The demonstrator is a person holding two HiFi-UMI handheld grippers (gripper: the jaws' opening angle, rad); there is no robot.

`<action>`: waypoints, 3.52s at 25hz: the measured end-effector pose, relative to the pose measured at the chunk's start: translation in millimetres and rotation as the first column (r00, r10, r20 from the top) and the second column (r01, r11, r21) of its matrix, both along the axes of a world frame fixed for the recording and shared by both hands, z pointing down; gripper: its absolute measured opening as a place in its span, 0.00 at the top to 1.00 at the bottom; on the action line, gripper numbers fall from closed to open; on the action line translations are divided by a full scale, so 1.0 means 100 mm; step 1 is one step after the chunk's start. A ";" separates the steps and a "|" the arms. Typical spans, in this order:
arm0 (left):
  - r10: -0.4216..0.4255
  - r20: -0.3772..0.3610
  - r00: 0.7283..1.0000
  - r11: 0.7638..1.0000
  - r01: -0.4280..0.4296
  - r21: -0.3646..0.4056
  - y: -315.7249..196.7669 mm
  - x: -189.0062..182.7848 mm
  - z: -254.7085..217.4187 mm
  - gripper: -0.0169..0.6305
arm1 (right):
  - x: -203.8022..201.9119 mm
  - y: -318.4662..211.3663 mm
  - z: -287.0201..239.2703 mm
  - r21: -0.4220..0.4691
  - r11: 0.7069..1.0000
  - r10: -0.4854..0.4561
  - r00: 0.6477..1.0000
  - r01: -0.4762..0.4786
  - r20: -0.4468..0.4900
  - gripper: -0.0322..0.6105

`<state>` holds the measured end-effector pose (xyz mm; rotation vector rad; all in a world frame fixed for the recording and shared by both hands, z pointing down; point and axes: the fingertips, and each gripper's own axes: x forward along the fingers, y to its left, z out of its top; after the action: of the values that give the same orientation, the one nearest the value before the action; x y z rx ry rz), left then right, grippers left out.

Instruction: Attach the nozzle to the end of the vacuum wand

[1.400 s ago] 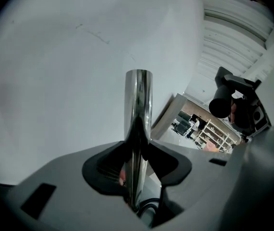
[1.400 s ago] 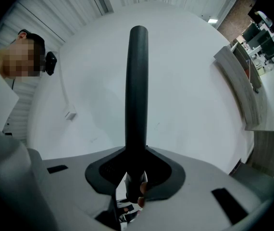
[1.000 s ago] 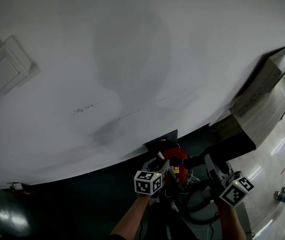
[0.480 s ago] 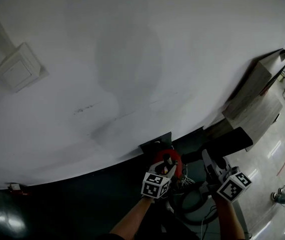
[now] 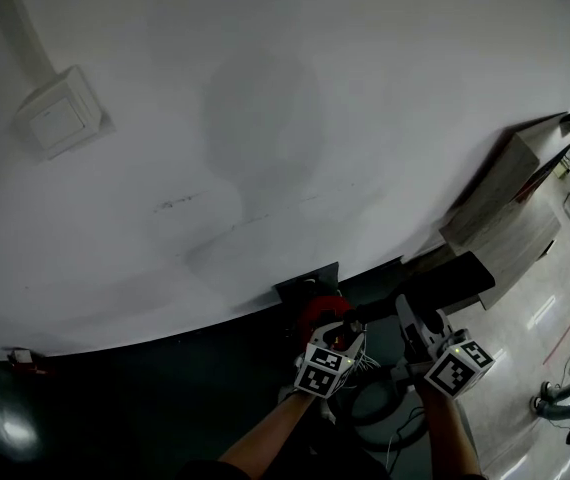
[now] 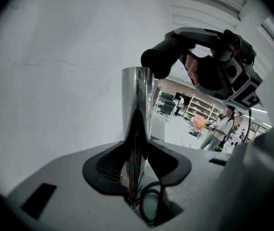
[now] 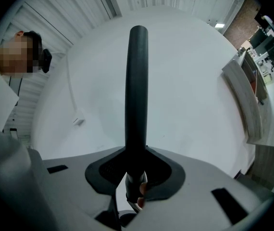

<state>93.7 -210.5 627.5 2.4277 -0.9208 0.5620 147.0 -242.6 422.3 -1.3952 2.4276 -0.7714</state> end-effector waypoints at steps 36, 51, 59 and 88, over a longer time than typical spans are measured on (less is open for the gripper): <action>0.011 0.061 0.998 1.000 -0.012 0.015 0.04 0.07 0.00 0.74 | -0.92 0.08 -0.03 0.025 0.941 -0.257 0.763 0.337 -0.594 0.81; 0.018 0.065 0.998 1.000 -0.018 0.011 0.06 0.05 0.01 0.74 | -0.80 -0.11 0.06 -0.063 0.943 -0.321 0.847 0.326 -0.424 0.81; 0.015 0.075 0.997 1.000 -0.016 0.009 0.04 0.02 0.03 0.74 | -1.14 0.01 0.08 -0.024 0.905 -0.347 0.707 0.424 -0.616 0.81; -0.006 0.069 0.998 1.000 0.007 -0.006 0.14 -0.13 0.08 0.74 | -1.26 0.08 0.16 0.011 0.905 -0.357 0.772 0.425 -0.526 0.81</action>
<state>80.7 -196.5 635.2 2.4126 -0.9532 0.6487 20.5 -234.6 438.0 -1.1615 3.1894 -0.3171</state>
